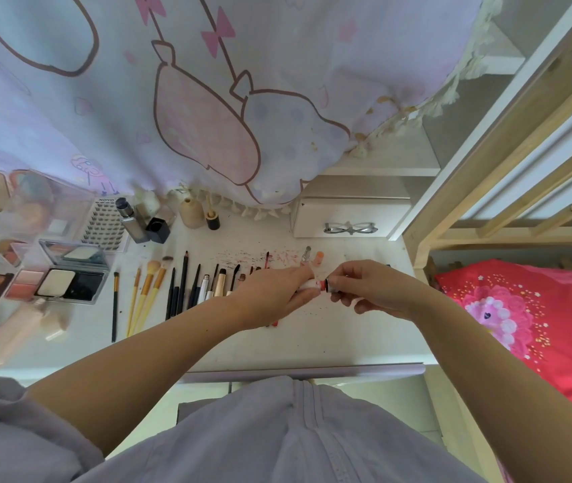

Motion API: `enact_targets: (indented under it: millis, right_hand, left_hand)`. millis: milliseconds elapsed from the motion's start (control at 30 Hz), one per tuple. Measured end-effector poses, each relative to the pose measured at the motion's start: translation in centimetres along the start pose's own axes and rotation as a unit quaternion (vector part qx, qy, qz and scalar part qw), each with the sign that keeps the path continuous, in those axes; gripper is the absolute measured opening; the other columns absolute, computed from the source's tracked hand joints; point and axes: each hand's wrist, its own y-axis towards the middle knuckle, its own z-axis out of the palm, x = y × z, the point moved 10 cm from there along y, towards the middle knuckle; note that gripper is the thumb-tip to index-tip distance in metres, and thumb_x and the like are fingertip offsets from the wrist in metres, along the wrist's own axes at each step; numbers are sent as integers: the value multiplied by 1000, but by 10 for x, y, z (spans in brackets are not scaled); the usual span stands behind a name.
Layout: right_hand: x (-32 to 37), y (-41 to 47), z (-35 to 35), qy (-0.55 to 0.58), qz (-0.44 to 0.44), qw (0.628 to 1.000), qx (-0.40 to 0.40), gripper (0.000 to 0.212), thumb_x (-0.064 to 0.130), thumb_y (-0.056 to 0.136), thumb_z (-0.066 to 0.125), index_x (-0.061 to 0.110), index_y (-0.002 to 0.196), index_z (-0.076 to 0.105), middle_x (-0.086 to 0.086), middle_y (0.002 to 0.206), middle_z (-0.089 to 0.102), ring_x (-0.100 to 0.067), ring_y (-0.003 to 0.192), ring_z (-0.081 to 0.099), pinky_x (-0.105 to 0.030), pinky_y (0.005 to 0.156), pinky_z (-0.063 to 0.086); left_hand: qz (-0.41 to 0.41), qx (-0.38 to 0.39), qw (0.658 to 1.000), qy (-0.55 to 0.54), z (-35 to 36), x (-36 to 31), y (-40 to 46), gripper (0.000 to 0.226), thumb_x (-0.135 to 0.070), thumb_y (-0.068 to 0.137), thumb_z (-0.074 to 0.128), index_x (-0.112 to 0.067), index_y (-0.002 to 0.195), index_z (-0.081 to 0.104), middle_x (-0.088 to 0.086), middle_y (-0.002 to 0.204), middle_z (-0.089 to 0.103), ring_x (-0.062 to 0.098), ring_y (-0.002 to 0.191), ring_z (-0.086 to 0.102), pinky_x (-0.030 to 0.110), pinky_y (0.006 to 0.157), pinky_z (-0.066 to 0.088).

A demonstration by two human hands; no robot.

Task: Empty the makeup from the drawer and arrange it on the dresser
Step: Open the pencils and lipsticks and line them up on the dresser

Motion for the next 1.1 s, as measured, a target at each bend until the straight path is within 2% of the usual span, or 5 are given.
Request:
enact_targets:
  millis: [333,400,700,833,1100]
  right_hand:
    - [-52,-3,-35,50,43,997,-42,12,9,95,52,10,98,64,-12,97,69,-15,85,71,-27,67,57]
    - [-66,3,-30,73,54,994,-60,11,14,97,50,12,100,59,-10,99,69,-15,87,71,-30,69,58]
    - [-74,56,-29,-106,-28,954,-280,13,25,93,56,18,103,51,-4,103,60,-19,93,58,-22,76,47]
    - [-65,78,-17,-182,-57,941,-279,22,20,93,55,9,112,52,-5,108,58,-13,87,52,-5,69,36]
    - [-58,91,-7,-220,-56,944,-238,26,13,95,50,4,120,47,-12,117,50,-25,98,55,-24,76,42]
  left_hand:
    - [-180,50,964,-188,33,53,-6,26,-33,100,34,-18,121,38,-10,72,52,1,52,48,12,48,37]
    - [-203,22,952,-226,33,56,-1,29,-34,98,40,-20,123,40,-8,92,62,3,72,61,16,64,48]
    - [-218,-95,964,-118,46,54,28,27,-27,91,55,-12,113,56,4,106,56,20,91,56,36,81,49]
    - [-232,-114,966,-24,51,62,37,23,-29,91,53,-15,109,54,3,109,58,23,98,54,38,87,41]
    - [-246,-83,965,35,67,73,42,27,-30,89,54,-17,113,52,2,117,56,24,112,44,36,88,31]
